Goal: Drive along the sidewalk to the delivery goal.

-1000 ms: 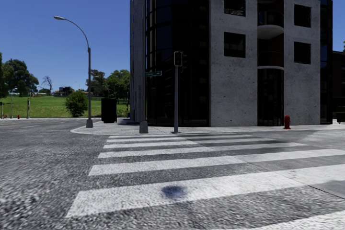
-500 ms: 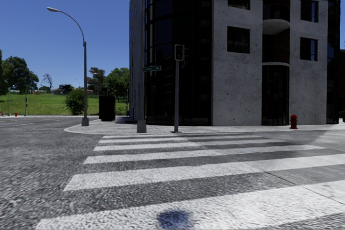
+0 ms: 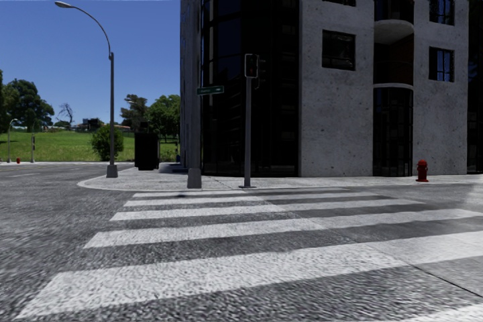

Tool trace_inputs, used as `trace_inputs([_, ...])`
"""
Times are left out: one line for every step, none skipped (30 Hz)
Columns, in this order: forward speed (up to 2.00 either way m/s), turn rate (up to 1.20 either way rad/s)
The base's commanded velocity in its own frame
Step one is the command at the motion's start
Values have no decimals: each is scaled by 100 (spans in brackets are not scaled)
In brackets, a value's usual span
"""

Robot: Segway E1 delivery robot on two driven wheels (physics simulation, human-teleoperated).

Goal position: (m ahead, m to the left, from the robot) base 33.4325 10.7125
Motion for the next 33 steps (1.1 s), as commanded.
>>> trace_inputs([124,0])
trace_inputs([124,0])
trace_inputs([124,0])
trace_inputs([124,0])
trace_inputs([124,0])
trace_inputs([124,0])
trace_inputs([124,0])
trace_inputs([124,0])
trace_inputs([124,0])
trace_inputs([124,0])
trace_inputs([124,0])
trace_inputs([124,0])
trace_inputs([124,0])
trace_inputs([124,0])
trace_inputs([124,0])
trace_inputs([124,0])
trace_inputs([124,0])
trace_inputs([124,0])
trace_inputs([124,0])
trace_inputs([124,-1])
trace_inputs([124,-1])
trace_inputs([125,-3])
trace_inputs([125,-3])
trace_inputs([126,-4])
trace_inputs([127,-6])
trace_inputs([127,-6])
trace_inputs([128,-8])
trace_inputs([128,-9])
trace_inputs([128,-9])
trace_inputs([129,-17])
trace_inputs([131,-19])
trace_inputs([133,-20])
trace_inputs([133,-20])
